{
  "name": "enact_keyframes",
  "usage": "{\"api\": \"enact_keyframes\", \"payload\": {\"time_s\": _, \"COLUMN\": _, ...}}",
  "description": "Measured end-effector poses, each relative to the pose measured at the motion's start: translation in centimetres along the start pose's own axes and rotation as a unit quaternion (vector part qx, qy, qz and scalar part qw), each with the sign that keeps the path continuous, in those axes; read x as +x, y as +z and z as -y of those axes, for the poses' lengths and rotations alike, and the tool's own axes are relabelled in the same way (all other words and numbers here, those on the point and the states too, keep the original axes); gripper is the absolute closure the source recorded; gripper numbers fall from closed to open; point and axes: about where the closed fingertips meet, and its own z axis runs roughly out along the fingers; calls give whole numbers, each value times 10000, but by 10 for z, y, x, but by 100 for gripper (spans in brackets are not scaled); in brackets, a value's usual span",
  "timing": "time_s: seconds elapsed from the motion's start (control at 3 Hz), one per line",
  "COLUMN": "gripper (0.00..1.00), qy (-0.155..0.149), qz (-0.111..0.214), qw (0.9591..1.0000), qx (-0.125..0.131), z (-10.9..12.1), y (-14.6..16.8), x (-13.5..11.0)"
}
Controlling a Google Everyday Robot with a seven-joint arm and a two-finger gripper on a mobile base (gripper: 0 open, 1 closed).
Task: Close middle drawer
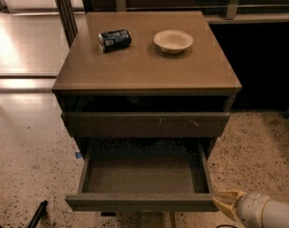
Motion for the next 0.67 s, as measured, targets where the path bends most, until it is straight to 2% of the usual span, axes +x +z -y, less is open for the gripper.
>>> {"api": "enact_keyframes", "payload": {"time_s": 0.33, "gripper": 100, "qy": 536, "qz": -74, "qw": 9985, "qx": -118, "z": 1, "y": 35, "x": 52}}
{"api": "enact_keyframes", "payload": {"time_s": 0.67, "gripper": 100, "qy": 867, "qz": -159, "qw": 9958, "qx": -264, "z": 2, "y": 64, "x": 85}}
